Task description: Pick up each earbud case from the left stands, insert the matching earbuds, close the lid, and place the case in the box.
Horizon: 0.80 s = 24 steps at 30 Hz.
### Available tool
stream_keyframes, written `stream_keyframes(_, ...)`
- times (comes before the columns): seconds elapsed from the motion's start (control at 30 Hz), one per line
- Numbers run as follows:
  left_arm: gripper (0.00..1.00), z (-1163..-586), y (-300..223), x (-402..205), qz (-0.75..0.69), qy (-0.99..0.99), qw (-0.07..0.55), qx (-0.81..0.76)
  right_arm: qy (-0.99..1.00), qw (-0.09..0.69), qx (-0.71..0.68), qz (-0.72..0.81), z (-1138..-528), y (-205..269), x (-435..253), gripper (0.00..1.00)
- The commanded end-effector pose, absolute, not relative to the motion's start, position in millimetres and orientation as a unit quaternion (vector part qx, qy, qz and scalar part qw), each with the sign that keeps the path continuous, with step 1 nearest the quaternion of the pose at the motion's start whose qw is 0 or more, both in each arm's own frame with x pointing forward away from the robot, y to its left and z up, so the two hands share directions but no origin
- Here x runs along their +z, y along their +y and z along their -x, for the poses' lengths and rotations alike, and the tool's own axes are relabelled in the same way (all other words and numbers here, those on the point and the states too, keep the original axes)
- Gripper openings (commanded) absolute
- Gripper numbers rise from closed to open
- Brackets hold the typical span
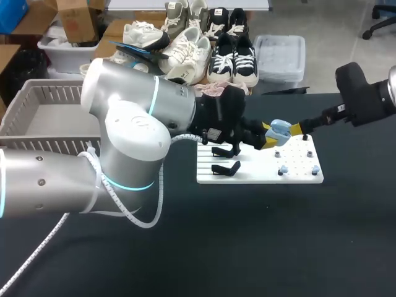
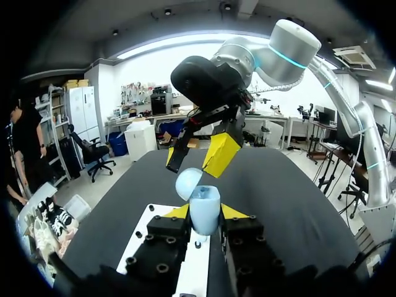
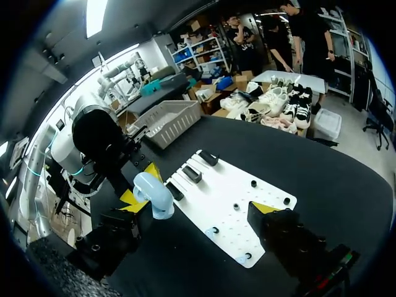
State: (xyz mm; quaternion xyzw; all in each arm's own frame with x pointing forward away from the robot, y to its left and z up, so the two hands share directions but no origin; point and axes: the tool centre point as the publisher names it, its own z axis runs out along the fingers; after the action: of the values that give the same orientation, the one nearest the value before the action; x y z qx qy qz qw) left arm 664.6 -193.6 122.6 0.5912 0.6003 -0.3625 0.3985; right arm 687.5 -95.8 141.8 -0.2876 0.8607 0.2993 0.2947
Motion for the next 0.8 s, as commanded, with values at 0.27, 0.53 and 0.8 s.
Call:
stream_keyframes(0.27, 0.00, -659.6, -184.3, 122.1, -0.580, 0.599, 0.412, -0.368, 0.867, 0.318, 0.277, 0.266, -684.3, -125.4, 155.9, 1.00)
stream_keyframes(0.53, 0.00, -659.7, -168.3, 138.5, -0.560, 0.572, 0.457, -0.388, 0.889, 0.305, 0.246, 0.238, -675.0, -156.0, 152.0, 1.00)
stream_keyframes(0.8, 0.00, -659.5, -158.1, 143.4, -0.550, 0.551, 0.486, -0.397, 0.906, 0.279, 0.225, 0.227, -670.6, -169.4, 147.6, 1.00)
